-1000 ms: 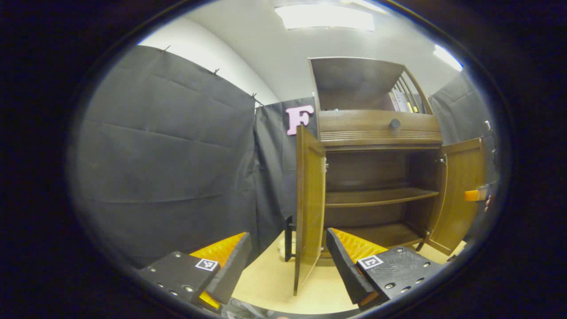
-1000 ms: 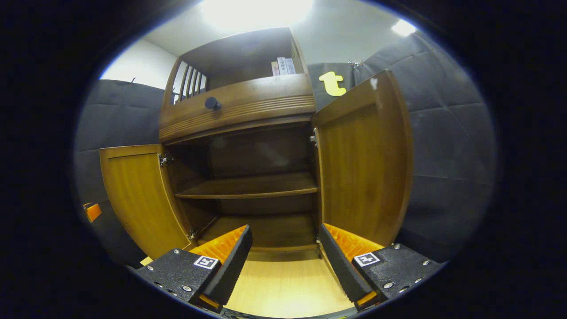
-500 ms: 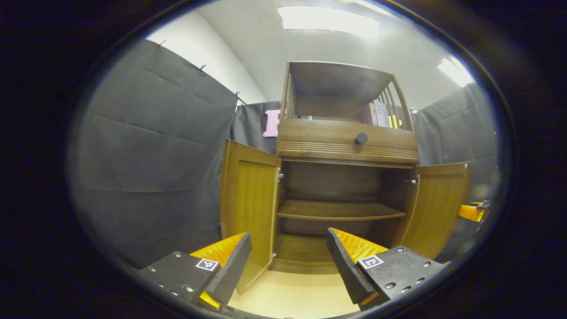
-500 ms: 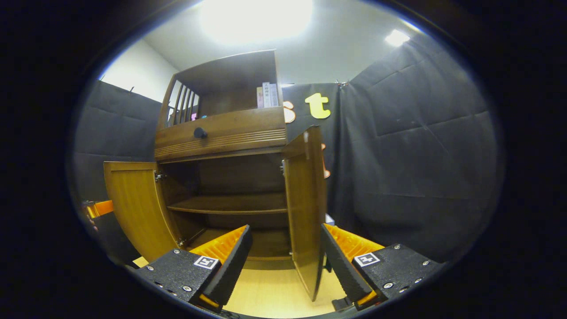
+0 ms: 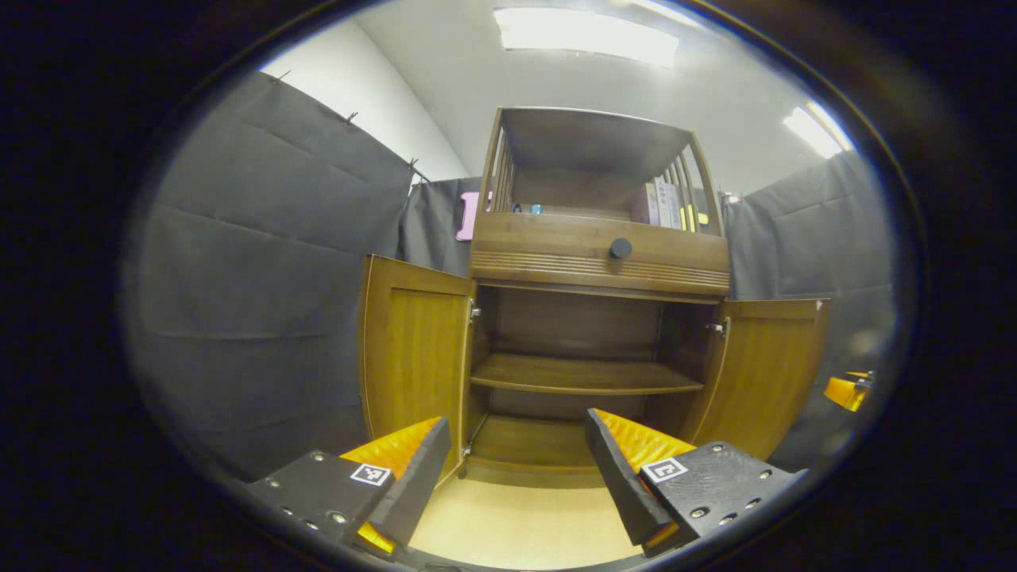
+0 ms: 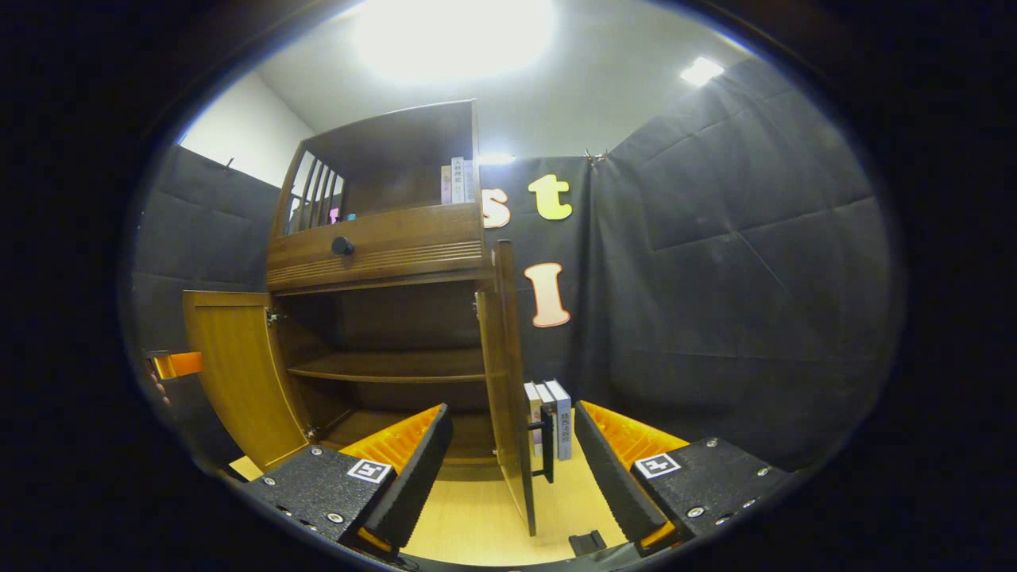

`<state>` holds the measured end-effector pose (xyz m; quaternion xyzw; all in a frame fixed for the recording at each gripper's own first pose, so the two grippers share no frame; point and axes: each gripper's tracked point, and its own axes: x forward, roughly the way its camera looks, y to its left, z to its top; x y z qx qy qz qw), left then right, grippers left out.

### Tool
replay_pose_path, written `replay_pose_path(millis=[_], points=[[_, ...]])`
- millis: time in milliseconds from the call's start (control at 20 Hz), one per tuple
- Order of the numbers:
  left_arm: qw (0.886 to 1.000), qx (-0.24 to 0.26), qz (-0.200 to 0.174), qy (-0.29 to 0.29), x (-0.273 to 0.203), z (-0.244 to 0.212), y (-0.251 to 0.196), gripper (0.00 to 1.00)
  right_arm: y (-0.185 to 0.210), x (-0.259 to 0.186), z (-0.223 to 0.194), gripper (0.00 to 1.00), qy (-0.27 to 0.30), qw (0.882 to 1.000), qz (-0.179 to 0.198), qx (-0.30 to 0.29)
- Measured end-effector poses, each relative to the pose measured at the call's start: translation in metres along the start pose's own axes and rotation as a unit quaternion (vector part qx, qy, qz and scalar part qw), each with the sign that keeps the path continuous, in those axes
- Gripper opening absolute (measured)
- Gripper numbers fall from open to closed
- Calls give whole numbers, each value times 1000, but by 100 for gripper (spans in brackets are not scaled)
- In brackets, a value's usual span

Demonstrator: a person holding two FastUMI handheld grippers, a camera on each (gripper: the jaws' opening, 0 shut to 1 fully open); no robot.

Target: Open the right door of the double-door shoe cabinet with the right hand, and open the left door with the left hand.

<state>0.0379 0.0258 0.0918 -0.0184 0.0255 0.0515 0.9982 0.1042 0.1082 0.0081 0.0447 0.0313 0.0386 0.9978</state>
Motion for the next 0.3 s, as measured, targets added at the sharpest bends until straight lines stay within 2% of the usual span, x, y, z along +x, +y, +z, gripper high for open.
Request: replay_pose_path(millis=[150,200,250,300], points=[[1000,2,-8,-2,0,2,0,100,20,9,-1,95,2,1000,13,3],[1000,7,-8,-4,2,3,1,100,27,13,-1,91,2,1000,17,4],[1000,13,-11,-5,2,4,2,100,35,17,-1,95,4,1000,21,5],[1000,20,-15,-4,6,5,3,100,42,20,-3,95,8,1000,24,5]])
